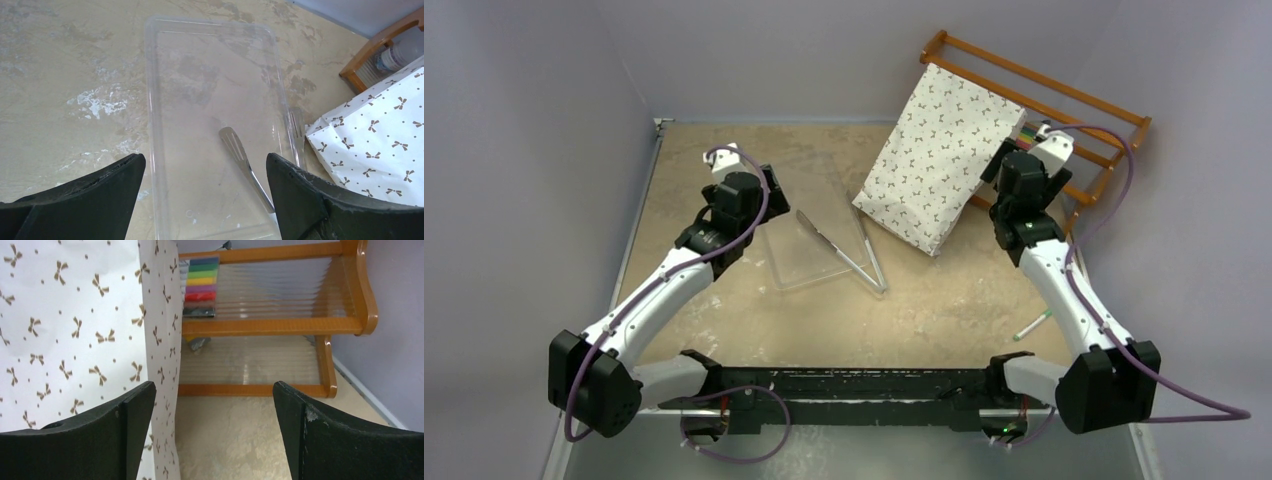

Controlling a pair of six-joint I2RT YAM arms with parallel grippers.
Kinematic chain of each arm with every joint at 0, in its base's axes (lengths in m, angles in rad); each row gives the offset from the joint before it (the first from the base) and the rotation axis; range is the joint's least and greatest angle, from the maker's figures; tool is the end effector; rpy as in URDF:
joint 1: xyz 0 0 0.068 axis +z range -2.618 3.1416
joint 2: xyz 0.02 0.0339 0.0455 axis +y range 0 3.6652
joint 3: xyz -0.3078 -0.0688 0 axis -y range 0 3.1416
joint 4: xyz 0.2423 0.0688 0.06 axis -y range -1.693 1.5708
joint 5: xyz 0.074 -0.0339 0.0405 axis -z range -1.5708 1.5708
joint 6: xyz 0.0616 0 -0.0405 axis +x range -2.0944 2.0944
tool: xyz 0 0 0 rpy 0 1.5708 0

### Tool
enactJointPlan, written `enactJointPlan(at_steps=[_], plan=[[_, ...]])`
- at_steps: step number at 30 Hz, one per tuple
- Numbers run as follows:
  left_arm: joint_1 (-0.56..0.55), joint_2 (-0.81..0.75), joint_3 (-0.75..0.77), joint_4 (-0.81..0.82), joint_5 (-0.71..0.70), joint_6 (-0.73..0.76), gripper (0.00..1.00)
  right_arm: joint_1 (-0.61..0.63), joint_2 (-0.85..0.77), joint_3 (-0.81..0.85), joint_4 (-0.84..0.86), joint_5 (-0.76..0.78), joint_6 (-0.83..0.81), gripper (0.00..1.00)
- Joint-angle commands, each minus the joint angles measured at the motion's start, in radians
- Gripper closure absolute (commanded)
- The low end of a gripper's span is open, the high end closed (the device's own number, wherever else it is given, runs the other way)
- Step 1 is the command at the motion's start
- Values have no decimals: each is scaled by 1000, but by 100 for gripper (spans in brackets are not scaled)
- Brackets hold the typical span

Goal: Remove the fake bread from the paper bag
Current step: Pick up the paper bag from the center of the board.

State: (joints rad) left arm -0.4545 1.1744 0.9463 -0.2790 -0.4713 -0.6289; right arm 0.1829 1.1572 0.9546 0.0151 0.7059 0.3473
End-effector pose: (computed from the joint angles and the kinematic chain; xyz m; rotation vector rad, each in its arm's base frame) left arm 0.2490 -0.0905 0.3385 -0.4565 1.9716 -0.1957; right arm 0.2673 0.0088 0.3828 0.6347 1.5969 -0.2277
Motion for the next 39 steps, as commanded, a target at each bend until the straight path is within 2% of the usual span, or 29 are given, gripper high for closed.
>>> enactJointPlan(at_steps=[1, 31, 36, 39], plan=[[-9, -8, 36, 27, 16, -3, 8, -40, 42, 90, 117, -52, -32, 11], [-33, 57, -51, 87, 109, -45, 8, -125, 309, 225, 251, -168, -70, 10], [-39, 67, -53, 90, 109, -46, 9, -139, 344, 242, 261, -196, -65, 13], [-41, 63, -53, 90, 106, -47, 9, -143, 342, 238, 261, -210, -57, 19]])
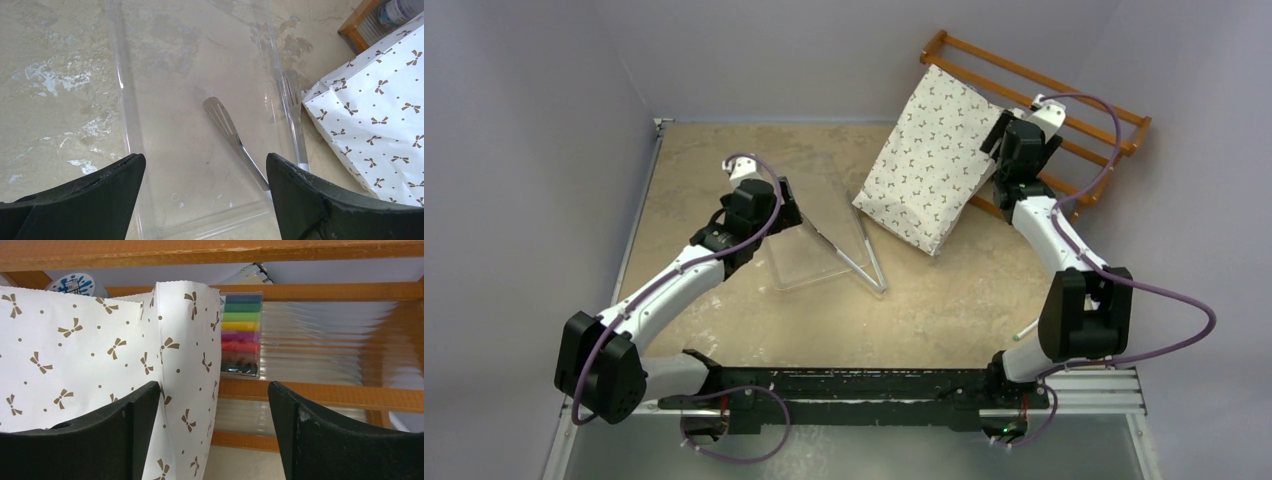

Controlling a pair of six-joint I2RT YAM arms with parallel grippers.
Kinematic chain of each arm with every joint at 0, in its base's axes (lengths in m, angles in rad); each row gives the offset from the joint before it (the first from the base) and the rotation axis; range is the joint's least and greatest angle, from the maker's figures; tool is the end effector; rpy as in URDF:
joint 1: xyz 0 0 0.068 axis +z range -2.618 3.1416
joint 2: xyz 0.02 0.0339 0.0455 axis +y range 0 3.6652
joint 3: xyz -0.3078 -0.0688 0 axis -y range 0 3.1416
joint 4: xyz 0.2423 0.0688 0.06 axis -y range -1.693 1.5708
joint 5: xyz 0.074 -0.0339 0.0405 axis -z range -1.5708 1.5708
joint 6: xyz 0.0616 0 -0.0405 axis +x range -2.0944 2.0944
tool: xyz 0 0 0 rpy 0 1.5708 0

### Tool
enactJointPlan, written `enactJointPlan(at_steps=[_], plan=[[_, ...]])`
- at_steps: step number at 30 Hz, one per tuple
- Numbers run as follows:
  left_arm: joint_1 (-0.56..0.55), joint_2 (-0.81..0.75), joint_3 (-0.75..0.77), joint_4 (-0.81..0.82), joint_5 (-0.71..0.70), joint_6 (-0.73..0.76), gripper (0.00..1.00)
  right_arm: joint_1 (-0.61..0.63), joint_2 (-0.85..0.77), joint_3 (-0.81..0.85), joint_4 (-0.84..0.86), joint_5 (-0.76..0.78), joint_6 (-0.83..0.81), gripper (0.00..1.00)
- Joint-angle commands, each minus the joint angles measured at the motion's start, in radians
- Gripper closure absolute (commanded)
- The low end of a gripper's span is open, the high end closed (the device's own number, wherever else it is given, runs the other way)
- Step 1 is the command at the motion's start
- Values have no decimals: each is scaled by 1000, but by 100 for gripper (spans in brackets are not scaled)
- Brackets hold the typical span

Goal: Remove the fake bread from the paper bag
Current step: Pick up the paper bag from the center of the board.

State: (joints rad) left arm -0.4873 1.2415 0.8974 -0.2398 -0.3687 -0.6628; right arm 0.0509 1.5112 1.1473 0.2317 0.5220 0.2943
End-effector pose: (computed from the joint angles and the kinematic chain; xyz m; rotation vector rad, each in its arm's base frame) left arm 0.2565 -0.1108 0.3070 -0.3964 2.0869 -0.2875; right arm 0.3768 -0.0116 0.3738 0.5814 1.5854 -0.1853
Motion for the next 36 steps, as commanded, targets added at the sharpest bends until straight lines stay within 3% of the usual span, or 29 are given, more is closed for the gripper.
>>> enactJointPlan(at_steps=[1, 9, 14, 17, 28, 36], plan=[[-9, -6, -3, 51, 1, -14, 9, -11, -14, 40, 46, -30, 0, 24], [-10, -9, 1, 55, -3, -21, 9, -11, -60, -7, 44, -52, 8, 78], [-13, -9, -2, 64, -4, -28, 9, -11, -135, -33, 39, -24, -6, 94], [-14, -9, -9, 75, -6, -36, 9, -11, -176, -49, 25, -24, -9, 100], [-23, -9, -19, 113, 2, -67, 9, -5, -313, -110, -33, -130, -43, 100], [-24, -5, 23, 107, 17, -76, 8, 105, -432, -172, -54, -129, -88, 100]])
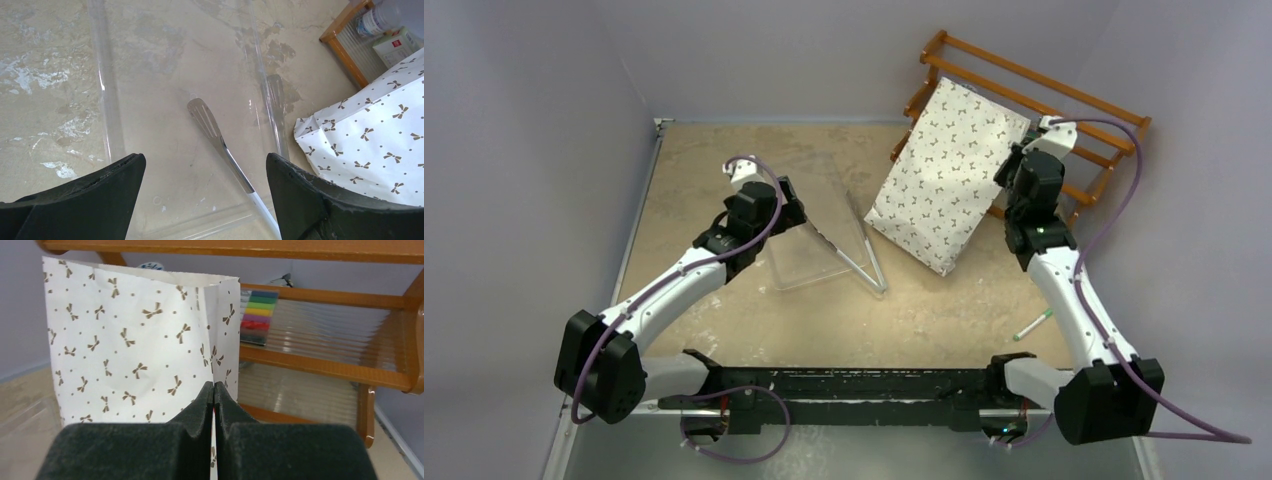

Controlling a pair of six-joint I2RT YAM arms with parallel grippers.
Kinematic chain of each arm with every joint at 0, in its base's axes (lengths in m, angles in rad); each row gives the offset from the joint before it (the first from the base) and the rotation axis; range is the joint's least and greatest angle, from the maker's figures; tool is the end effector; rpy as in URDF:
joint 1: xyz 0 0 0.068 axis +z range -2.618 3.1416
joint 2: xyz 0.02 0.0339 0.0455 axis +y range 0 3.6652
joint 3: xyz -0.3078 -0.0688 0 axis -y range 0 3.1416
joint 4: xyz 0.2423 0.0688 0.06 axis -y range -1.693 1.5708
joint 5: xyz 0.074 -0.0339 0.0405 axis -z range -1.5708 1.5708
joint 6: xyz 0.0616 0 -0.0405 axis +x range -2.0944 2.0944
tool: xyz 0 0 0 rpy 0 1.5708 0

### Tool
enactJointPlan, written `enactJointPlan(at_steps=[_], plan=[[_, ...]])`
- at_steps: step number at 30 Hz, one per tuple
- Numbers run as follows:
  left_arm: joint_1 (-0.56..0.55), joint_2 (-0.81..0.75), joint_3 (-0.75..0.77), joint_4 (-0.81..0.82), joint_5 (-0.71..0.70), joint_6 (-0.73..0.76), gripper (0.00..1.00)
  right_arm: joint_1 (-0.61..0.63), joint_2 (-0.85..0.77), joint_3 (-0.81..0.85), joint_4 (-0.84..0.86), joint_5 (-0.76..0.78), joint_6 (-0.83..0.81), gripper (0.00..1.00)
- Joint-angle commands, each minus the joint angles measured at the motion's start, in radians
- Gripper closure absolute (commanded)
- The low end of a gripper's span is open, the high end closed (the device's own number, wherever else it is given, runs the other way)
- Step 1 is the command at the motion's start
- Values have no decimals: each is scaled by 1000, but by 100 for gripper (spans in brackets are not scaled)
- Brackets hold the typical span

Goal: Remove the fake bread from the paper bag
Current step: Pick up the paper bag from the center of the board.

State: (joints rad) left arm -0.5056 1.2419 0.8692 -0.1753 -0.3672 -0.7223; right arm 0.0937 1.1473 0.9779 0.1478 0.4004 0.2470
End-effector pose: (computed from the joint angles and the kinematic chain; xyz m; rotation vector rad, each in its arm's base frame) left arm 0.2560 -0.1164 0.3039 -0.4419 2.0514 -0.3580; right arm 0.2742 0.0017 0.4096 0.4285 1.5322 -0.0532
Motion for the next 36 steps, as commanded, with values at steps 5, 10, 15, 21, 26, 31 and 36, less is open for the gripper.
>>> enactJointPlan(at_steps=[5, 10, 15, 21, 26, 31, 36], plan=[[-5, 8, 116, 22, 24, -21, 7, 162, -120, -45, 27, 13, -59, 100], [-5, 48, 225, -23, 40, -20, 7, 235, -183, -88, 41, 26, -79, 100], [-5, 103, 356, -69, 51, -27, 6, 322, -264, -132, 83, 3, -128, 100], [-5, 180, 531, -125, 78, -43, 5, 399, -334, -164, 118, -19, -216, 100], [-5, 258, 684, -176, 137, -52, 4, 437, -359, -166, 134, -64, -292, 100], [-5, 360, 856, -228, 247, -60, 3, 455, -356, -136, 142, -97, -383, 100], [-5, 455, 995, -247, 374, -106, 2, 459, -360, -112, 135, -148, -452, 100]])
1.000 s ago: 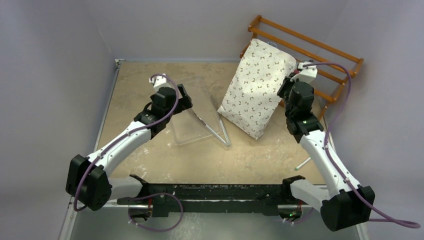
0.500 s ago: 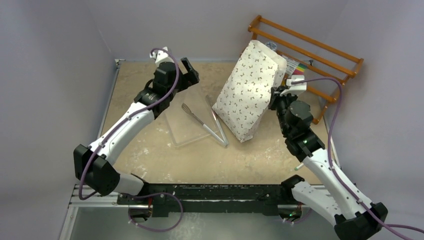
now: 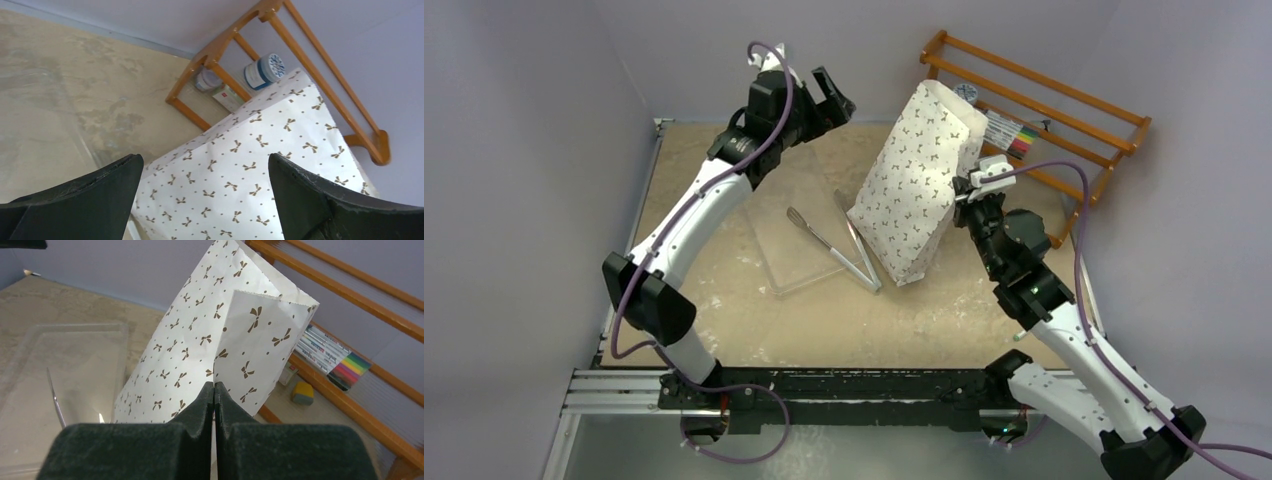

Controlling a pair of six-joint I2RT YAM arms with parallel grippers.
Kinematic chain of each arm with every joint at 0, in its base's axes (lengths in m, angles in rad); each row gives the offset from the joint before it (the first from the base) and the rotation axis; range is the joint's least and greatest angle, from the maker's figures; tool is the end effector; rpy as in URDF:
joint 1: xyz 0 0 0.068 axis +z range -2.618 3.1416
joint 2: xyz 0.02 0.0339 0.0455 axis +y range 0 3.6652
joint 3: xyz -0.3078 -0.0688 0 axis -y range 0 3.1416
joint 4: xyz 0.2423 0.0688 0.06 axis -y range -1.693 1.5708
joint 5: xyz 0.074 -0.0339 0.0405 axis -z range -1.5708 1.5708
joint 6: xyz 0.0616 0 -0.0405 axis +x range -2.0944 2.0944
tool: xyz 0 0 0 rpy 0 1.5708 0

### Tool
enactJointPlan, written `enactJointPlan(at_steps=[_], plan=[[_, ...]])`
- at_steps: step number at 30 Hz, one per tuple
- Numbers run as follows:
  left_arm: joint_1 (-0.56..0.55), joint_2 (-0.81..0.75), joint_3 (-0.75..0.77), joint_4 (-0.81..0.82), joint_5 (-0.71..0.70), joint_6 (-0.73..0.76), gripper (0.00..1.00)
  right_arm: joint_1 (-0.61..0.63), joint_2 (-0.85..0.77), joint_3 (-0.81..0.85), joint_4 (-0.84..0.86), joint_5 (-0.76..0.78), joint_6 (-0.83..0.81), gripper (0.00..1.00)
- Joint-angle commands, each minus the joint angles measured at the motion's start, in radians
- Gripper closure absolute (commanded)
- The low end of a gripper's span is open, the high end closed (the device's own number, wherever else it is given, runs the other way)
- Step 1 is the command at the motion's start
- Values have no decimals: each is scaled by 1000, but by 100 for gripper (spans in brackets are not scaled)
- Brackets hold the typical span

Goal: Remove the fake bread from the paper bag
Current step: Pick up the paper bag from the center of the board.

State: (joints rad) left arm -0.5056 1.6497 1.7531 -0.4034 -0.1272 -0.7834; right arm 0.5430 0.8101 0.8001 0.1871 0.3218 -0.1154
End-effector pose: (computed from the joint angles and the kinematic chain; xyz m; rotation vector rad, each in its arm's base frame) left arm 0.3609 -0.1908 0.4651 -0.3586 1.9076 -0.7603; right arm 0.1651 0.0769 0.4174 -0.1927 1.3908 0.1308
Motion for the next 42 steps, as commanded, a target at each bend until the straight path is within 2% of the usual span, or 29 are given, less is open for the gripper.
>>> enactJointPlan(at_steps=[1, 8, 12, 21, 33, 42], plan=[[-5, 64, 130, -12, 159, -61, 2, 11, -24, 69, 93, -80, -100, 100], [-17, 176, 284, -6, 330, -119, 2, 17, -26, 80, 78, -162, -161, 100], [-28, 232, 382, -68, 360, -100, 2, 28, 3, 104, 67, -227, -184, 100], [-28, 266, 474, -77, 408, -127, 1, 109, 96, 159, 45, -254, -279, 100], [-28, 274, 523, -121, 443, -76, 1, 237, 196, 209, 16, -203, -362, 100], [-28, 226, 504, -311, 398, 80, 1, 247, 238, 248, 28, -194, -374, 100]])
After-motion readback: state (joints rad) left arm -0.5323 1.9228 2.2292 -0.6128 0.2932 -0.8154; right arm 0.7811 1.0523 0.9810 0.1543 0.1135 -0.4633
